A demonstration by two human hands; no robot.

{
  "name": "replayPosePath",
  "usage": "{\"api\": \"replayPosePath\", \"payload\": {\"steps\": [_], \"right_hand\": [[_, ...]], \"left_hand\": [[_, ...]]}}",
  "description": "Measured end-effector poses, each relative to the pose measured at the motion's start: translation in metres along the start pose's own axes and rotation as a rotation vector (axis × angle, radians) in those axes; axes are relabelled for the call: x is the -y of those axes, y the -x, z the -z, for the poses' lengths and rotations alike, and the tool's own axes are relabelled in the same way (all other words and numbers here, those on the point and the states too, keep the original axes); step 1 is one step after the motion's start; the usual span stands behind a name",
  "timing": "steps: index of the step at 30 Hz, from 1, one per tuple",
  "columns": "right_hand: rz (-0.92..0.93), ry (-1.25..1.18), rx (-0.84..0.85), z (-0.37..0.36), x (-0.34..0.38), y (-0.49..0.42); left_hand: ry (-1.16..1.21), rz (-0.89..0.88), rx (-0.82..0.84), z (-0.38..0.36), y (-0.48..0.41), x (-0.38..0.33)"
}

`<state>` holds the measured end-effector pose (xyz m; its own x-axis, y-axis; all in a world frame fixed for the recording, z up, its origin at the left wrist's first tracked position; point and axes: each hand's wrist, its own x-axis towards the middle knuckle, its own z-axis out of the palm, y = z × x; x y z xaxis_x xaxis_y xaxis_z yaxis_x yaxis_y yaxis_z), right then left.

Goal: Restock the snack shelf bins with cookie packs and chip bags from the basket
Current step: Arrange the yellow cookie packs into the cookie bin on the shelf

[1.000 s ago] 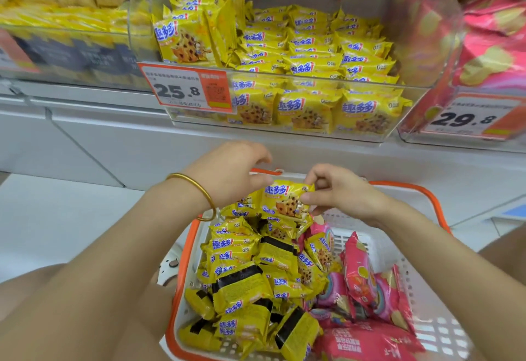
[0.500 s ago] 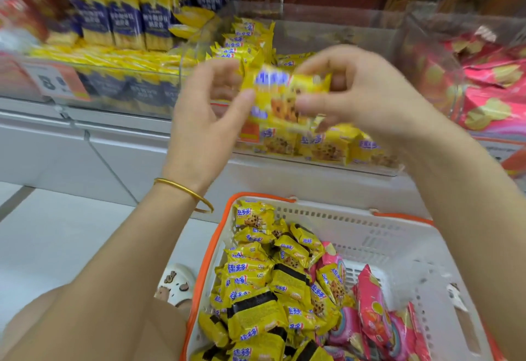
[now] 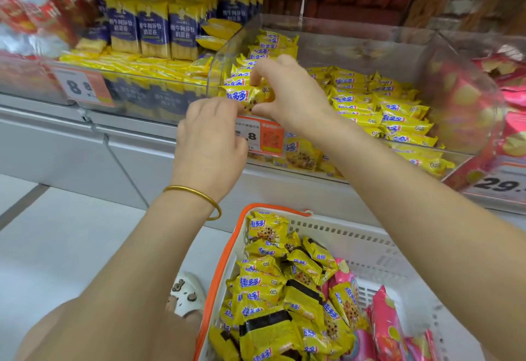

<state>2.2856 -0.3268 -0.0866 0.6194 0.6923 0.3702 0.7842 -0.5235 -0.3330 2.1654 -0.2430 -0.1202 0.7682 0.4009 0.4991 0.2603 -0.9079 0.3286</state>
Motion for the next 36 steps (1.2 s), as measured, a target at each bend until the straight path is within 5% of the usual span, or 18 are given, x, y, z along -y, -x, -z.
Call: {"api": "replayPosePath", "payload": {"steps": [7,14,17,21,26,36], "right_hand": [[-0.02,-0.027,0.052,0.007,0.001,0.005],[0.0,-0.275,-0.173,0.054,-0.006,0.081],[-0.084,-0.368,0.066,0.035,-0.022,0.12],[-0.321,-0.098,0.523,-0.044,-0.075,0.152],[-0.449,0.038,0.788,-0.136,-0.12,0.191],[-0.462,0.219,0.618,-0.174,-0.116,0.215]], "left_hand": [[-0.072,-0.026,0.024,-0.006,0.003,-0.002],[-0.121,-0.098,-0.103,-0.002,0.009,-0.006],[-0.107,-0.185,-0.126,0.001,0.015,-0.018],[-0.035,-0.341,-0.051,-0.011,0.028,-0.039],[-0.04,-0.36,-0.056,-0.013,0.026,-0.038],[-0.036,-0.364,-0.099,-0.019,0.019,-0.037]]}}
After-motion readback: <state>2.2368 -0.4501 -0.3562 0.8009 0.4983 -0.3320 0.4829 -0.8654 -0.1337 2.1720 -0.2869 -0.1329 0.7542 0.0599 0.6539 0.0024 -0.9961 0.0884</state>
